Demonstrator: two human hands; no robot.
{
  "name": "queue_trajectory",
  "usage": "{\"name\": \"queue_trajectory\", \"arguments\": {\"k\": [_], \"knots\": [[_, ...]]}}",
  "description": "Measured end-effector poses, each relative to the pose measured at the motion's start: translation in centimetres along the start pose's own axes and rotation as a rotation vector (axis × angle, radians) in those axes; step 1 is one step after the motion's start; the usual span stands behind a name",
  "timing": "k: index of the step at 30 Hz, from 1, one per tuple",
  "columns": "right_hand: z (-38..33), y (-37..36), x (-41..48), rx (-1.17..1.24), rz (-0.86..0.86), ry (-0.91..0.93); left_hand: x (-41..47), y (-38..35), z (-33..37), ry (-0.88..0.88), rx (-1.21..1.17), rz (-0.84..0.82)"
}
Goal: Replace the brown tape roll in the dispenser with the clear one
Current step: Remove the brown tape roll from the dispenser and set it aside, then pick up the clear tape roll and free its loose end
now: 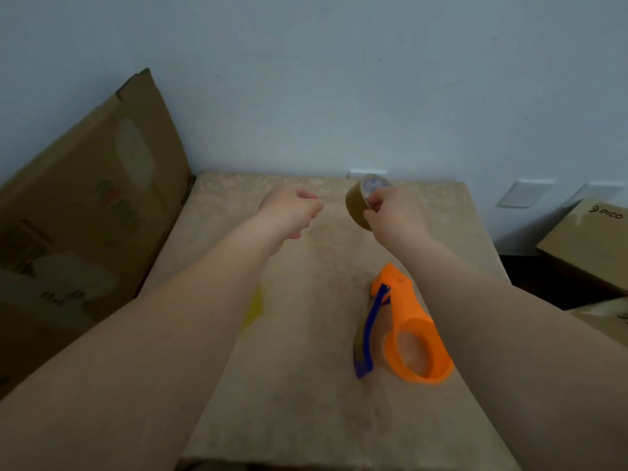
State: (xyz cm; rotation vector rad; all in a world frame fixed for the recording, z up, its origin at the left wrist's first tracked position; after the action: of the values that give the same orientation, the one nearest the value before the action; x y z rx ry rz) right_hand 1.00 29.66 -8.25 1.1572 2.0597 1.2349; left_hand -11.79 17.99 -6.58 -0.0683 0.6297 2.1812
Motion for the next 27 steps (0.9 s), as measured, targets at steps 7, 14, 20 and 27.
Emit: {"name": "queue_trajectory", "arguments": {"k": [7, 14, 20, 27], "knots": [[5.1, 1.1, 4.1, -0.290, 0.012, -0.099, 3.5, -4.7, 0.5, 0.001, 0.003, -0.107], [9.0, 0.6, 6.3, -0.341, 0.027, -0.198, 5.9, -7.2, -0.3, 0.049, -0.020, -0.116], [10.3, -0.6, 6.5, -0.318, 0.000, -0.212, 6.0, -8.6, -0.4, 0.070, -0.022, -0.144], [7.7, 0.2, 4.3, -0.159, 0.057, -0.140, 4.1, -6.4, 0.1, 0.059, -0.038, -0.106]]}}
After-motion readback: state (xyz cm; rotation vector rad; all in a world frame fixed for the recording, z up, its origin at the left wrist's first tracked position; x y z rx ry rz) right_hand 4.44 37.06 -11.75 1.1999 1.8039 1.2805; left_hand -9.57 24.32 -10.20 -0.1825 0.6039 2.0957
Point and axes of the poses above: each hand's wrist, its own x-axis towards the middle knuckle, its own y-axis out of the back of the hand, z = x × y, the point moved 4 cm from there along x, towards the middle knuckle, and after that the axes turned 1 degree about -x, right-handed, at the moved point
